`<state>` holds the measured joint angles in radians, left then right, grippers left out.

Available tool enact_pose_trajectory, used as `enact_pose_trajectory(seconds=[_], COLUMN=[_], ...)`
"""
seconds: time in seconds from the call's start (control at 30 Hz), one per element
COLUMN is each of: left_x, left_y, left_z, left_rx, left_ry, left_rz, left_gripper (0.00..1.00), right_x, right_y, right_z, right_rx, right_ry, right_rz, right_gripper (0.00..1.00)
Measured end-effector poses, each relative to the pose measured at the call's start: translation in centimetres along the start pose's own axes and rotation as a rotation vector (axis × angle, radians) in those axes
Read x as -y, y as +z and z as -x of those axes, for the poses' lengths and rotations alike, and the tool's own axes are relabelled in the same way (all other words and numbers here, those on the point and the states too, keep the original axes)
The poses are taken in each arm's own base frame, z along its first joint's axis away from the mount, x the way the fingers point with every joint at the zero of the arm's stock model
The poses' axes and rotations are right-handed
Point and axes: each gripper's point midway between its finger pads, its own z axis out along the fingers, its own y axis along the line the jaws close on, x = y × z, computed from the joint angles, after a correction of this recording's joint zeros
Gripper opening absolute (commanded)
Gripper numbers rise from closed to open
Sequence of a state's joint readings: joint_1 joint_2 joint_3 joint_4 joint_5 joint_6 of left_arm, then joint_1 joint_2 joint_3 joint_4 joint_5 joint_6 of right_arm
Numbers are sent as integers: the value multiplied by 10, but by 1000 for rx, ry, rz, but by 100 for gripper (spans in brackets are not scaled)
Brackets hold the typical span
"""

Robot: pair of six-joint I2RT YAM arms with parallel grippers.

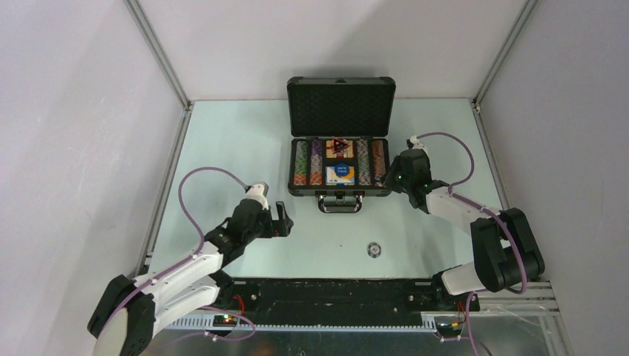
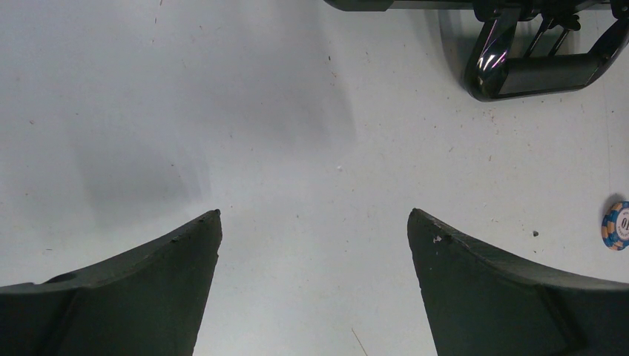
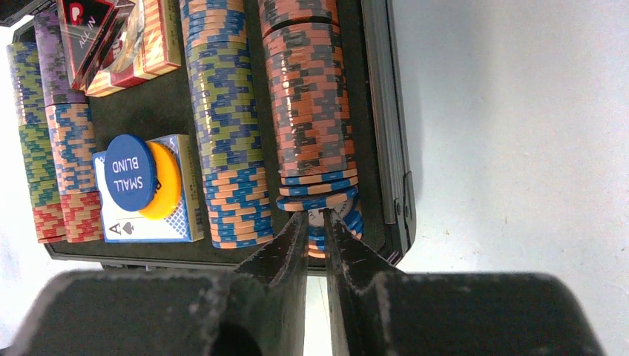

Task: Pack up texas hold em set

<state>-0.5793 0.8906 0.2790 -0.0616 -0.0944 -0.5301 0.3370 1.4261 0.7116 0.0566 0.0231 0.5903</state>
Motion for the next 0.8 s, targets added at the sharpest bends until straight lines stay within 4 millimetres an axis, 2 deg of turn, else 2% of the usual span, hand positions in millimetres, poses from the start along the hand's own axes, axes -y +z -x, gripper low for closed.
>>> enact_pose_trajectory(seconds=[0.23,0.43,0.53,0.7,0.8], left_x=[0,0,0,-1,-1], left_y=[0,0,0,0,0], left_z=[0,0,-1,-1,-1], left_rx=[0,-2,-4,-4,-4], left_ry=[0,0,0,0,1], left_rz=[0,1,2,2,2], left_gripper=[100,100,100,99,98], right_x=[3,-1,-7,-12,-20], right_y=[-1,-13,-22,-33,-38], right_z=[1,8,17,34,58], right_rx=[6,19,36,37,39], right_ry=[-10,-32,-50,-156,-285], right_rz=[-13,-5,9,10,10], right_gripper=[19,25,36,44,49])
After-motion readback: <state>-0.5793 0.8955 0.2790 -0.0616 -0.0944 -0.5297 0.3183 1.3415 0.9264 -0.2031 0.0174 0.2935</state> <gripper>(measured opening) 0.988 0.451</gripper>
